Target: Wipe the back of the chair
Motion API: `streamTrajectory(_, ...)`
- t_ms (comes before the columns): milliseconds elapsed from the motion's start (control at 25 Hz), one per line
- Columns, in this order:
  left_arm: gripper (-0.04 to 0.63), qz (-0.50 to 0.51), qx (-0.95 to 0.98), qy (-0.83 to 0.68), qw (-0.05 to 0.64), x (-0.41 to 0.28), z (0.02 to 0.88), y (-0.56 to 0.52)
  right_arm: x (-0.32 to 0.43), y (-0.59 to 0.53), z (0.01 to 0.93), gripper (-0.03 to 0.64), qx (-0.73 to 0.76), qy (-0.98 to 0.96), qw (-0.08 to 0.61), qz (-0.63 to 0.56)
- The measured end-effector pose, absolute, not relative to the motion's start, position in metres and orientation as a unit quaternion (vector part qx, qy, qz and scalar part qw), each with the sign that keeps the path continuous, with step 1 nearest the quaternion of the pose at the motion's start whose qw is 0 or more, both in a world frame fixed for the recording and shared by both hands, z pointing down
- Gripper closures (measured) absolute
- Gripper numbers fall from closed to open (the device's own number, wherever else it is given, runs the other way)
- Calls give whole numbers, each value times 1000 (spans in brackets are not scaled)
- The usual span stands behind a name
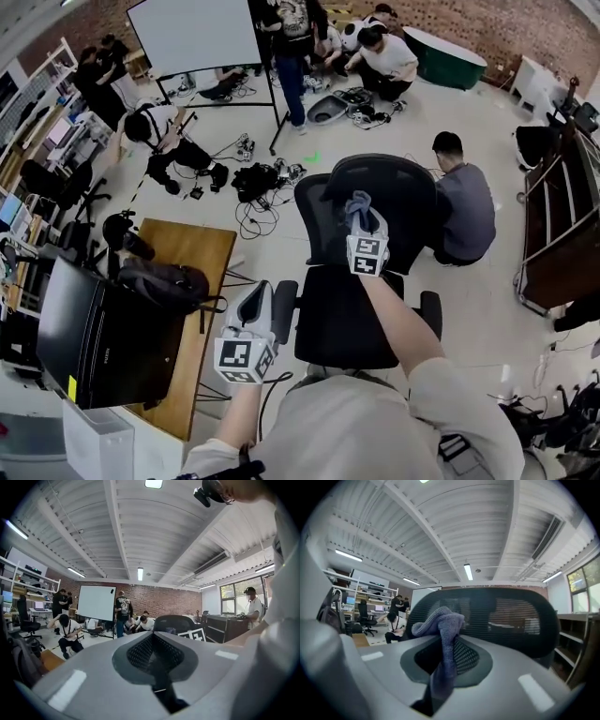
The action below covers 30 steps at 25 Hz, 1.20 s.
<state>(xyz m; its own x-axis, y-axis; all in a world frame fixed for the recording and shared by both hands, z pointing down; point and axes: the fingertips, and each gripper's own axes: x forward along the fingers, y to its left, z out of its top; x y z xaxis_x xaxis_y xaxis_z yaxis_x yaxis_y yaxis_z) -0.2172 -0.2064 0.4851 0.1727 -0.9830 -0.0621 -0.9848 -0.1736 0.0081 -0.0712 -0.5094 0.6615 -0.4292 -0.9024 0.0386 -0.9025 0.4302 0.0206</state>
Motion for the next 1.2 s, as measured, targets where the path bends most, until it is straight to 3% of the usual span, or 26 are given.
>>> streamTrajectory(280, 578, 31, -812, 583, 14, -182, 506, -239, 92, -512, 697, 568, 633, -773, 36, 11)
streamTrajectory(520, 578, 34, -844, 535, 22, -153, 507, -248, 117, -489, 704, 568, 648, -760, 44, 4)
streamTrajectory(720, 578, 33, -839, 543, 27, -158, 502, -245, 55, -456, 688, 568, 601, -798, 40, -11)
streamTrajectory(880, 579, 34, -820, 571, 21, -179, 485, -263, -73, -459, 684, 568, 504, -862, 43, 1)
streamTrajectory(1080, 578, 33, -783, 621, 6, -222, 494, -257, -205, -512, 756, 568, 446, -888, 109, 22)
streamTrajectory(1200, 578, 20, -762, 648, -6, -240, 515, -247, -243, -556, 787, 568, 438, -890, 126, 30)
